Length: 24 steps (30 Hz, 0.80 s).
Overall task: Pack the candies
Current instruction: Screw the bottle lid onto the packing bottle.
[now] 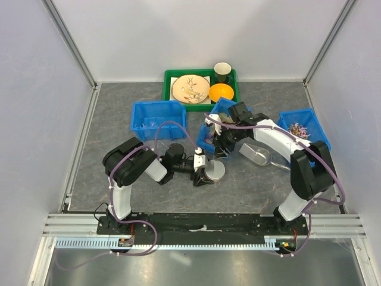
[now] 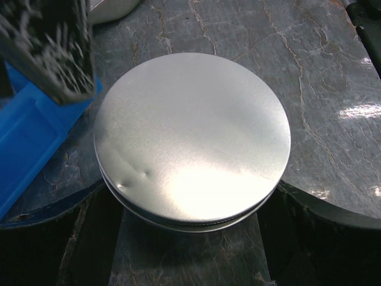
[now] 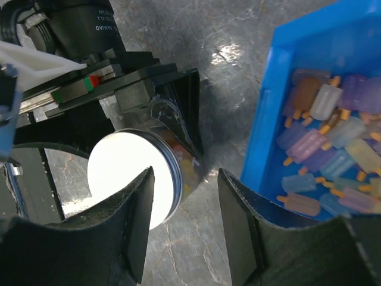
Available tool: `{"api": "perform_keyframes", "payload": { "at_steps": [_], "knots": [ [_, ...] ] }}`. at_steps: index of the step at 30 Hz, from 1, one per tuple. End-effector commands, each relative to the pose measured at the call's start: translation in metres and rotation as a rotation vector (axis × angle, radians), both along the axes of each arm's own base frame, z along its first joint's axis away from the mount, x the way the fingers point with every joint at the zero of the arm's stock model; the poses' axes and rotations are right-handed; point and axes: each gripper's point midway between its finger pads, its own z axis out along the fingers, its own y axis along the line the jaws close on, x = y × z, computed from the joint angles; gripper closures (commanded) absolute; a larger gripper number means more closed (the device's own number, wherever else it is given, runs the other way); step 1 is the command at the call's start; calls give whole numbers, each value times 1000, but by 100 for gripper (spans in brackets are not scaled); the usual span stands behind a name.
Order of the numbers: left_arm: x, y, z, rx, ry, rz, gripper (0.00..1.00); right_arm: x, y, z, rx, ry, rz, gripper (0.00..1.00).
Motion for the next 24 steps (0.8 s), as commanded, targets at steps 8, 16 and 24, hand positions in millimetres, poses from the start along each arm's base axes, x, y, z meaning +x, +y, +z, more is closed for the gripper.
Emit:
{"api": "perform_keyframes", "payload": {
  "at_steps": [8,16,24],
  "knots": [
    [10,0,-8,24,-46,18,20,-6,22,-8,69,68,47,54],
    [10,0,-8,25,-45,18,20,-21,11,-19,18,106,74,65],
    [11,0,-8,25,-43,22,20,-36,-5,-25,-39,109,73,76]
  ]
}}
